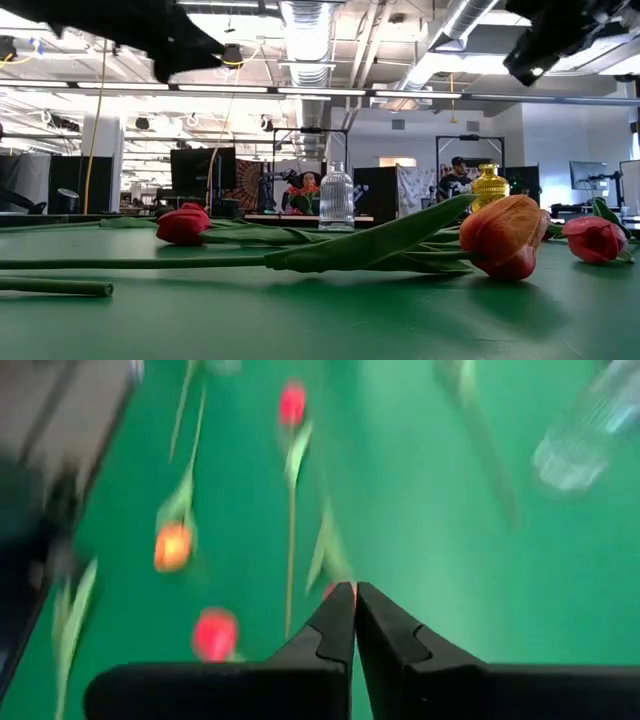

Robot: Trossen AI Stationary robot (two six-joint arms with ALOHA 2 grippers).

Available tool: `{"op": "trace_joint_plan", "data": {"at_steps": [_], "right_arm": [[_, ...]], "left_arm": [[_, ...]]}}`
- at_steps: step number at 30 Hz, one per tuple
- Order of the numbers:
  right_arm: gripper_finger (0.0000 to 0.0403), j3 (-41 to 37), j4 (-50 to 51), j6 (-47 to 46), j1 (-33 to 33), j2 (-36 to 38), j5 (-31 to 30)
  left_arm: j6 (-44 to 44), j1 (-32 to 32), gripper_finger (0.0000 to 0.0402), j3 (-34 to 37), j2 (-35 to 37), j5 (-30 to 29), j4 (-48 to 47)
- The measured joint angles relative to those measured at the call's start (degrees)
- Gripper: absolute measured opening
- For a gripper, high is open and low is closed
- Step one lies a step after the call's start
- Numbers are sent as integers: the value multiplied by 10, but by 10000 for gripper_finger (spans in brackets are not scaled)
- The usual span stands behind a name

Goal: Sort flowers into vase by color
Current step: Put the bottom right red flower into the top transparent vase

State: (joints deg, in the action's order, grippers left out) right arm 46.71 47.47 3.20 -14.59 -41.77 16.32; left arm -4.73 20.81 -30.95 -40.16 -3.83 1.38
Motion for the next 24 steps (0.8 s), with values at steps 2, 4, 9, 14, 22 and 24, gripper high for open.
{"op": "trace_joint_plan", "data": {"at_steps": [2,4,9,14,22,24], "right_arm": [[58,17,63,12,18,-30,0],[74,20,100,18,38,-59,0],[121,19,145,43,108,-139,0],[165,18,144,63,171,-206,-4],[195,17,146,65,237,-289,-79],[195,13,146,65,244,-307,-80]], "left_arm": [[23,7,165,-29,-51,8,8],[31,9,165,-57,-98,17,12],[36,3,165,-120,-200,37,10],[36,-6,165,-158,-269,71,11],[21,-24,165,-182,-319,85,16],[20,-28,165,-182,-323,85,19]]}}
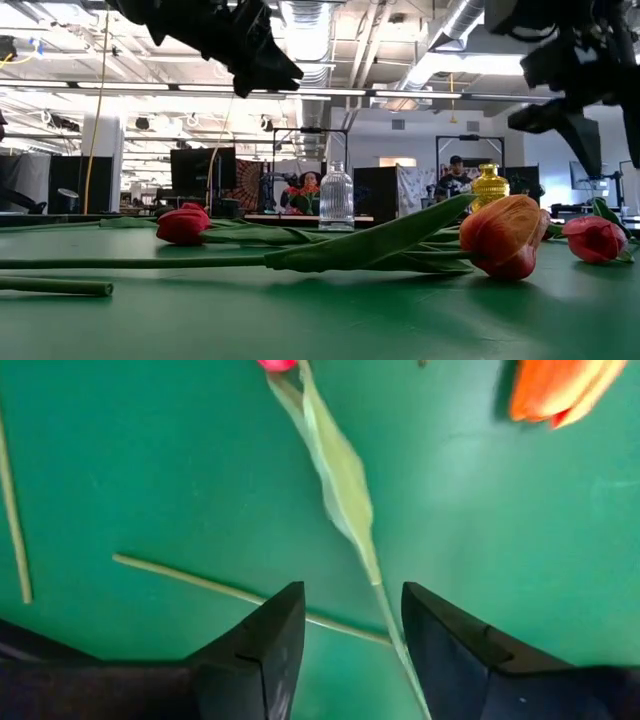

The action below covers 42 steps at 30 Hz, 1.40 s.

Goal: Sort flowers into vase by color
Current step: Put the bottom right red flower into the top transparent vase

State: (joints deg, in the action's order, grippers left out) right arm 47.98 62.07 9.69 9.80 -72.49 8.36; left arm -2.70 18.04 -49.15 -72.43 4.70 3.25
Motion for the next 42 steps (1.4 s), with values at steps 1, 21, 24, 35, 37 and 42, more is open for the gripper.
{"op": "trace_joint_plan", "data": {"at_steps": [1,21,24,35,37,42], "right_arm": [[195,-3,0,0,2,-8,0],[175,-34,-60,-8,2,-137,-31],[173,-34,-73,-10,2,-153,-42],[60,-34,-67,-13,12,-164,-39],[33,-34,-66,-21,12,-164,-38],[26,-25,-65,-13,11,-152,-37]], "left_arm": [[0,-2,165,0,0,0,1],[-16,-5,165,0,1,22,1],[-16,-5,165,0,1,22,1],[-27,-7,165,0,1,25,1],[-27,-7,165,0,1,25,1],[-25,-7,165,0,1,25,1]]}}
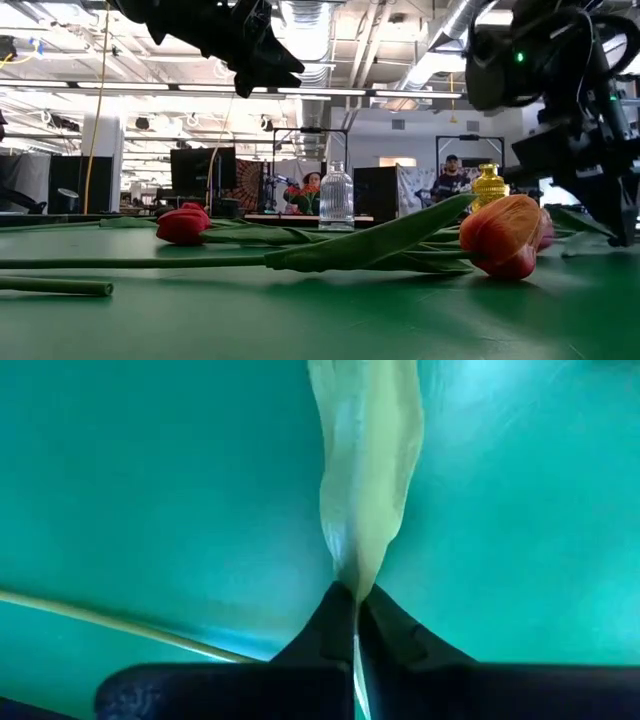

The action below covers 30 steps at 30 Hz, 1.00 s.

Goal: Sort flowers into vase by color
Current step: Put the bottom right red flower into the top transparent vase

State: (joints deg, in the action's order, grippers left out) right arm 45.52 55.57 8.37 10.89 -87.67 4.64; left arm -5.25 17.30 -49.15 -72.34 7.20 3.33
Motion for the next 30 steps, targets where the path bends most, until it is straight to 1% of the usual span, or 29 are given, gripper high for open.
{"op": "trace_joint_plan", "data": {"at_steps": [2,5,9,12,14,18,21,25,28,30], "right_arm": [[29,6,0,0,-1,20,0],[38,12,1,-7,-5,72,0],[32,20,-4,-26,-15,162,-1],[28,28,-44,-30,-35,237,-4],[30,30,-94,-30,-51,283,-26],[36,30,-230,-17,-92,360,-72],[35,30,-353,8,-129,395,-77],[33,31,-516,11,-182,400,-77],[34,31,-605,-5,-220,373,-76],[34,31,-645,-27,-244,345,-74]], "left_arm": [[0,0,165,0,0,0,0],[0,0,165,0,0,0,1],[0,0,165,0,0,0,1],[0,0,165,0,0,-2,2],[2,0,165,0,0,-15,3],[25,0,165,0,0,-43,4],[26,0,165,0,0,-59,4],[26,0,165,0,0,-90,1],[16,0,165,0,0,-139,-11],[-21,0,165,0,0,-166,-26]]}}
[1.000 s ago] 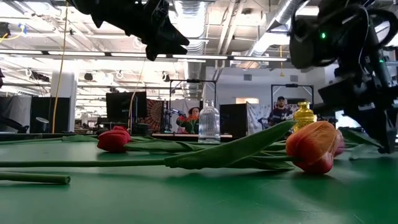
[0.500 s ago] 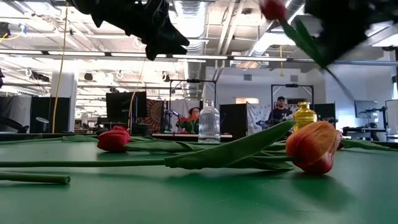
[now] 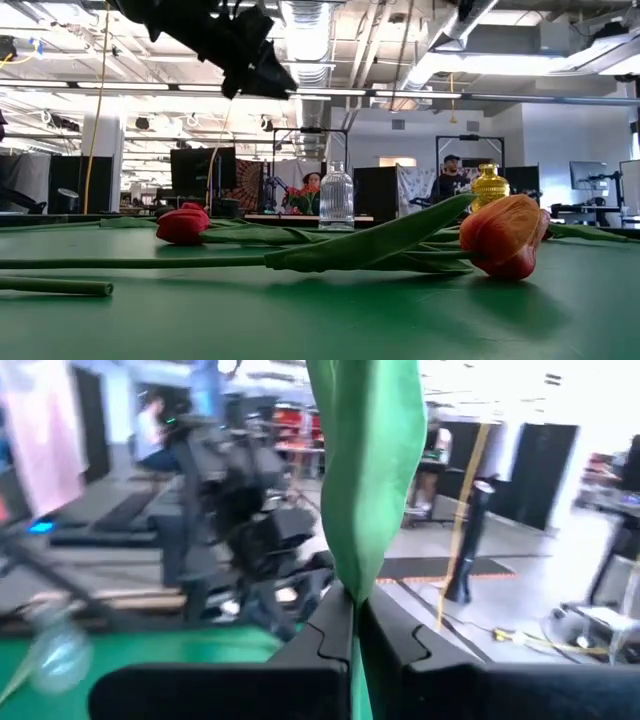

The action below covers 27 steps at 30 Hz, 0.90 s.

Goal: Sort flowers into vase by color
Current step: Put the bottom right red flower into the top transparent vase

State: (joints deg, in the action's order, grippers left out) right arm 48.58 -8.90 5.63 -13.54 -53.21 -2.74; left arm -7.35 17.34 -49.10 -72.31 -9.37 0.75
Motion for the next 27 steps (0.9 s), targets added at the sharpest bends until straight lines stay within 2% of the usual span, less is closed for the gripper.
{"op": "trace_joint_plan", "data": {"at_steps": [5,8,12,20,27], "right_arm": [[34,0,-147,-59,-55,-91,51],[34,14,-209,-104,-84,-146,54],[34,54,-204,-117,-114,-203,61],[35,118,-174,-117,-146,-273,75],[35,130,-127,-114,-169,-286,72]], "left_arm": [[-77,0,165,0,0,4,-44],[-83,0,165,1,3,42,-49],[-61,6,165,31,50,83,-6],[-98,39,165,158,170,60,94],[-139,39,165,198,187,61,128]]}}
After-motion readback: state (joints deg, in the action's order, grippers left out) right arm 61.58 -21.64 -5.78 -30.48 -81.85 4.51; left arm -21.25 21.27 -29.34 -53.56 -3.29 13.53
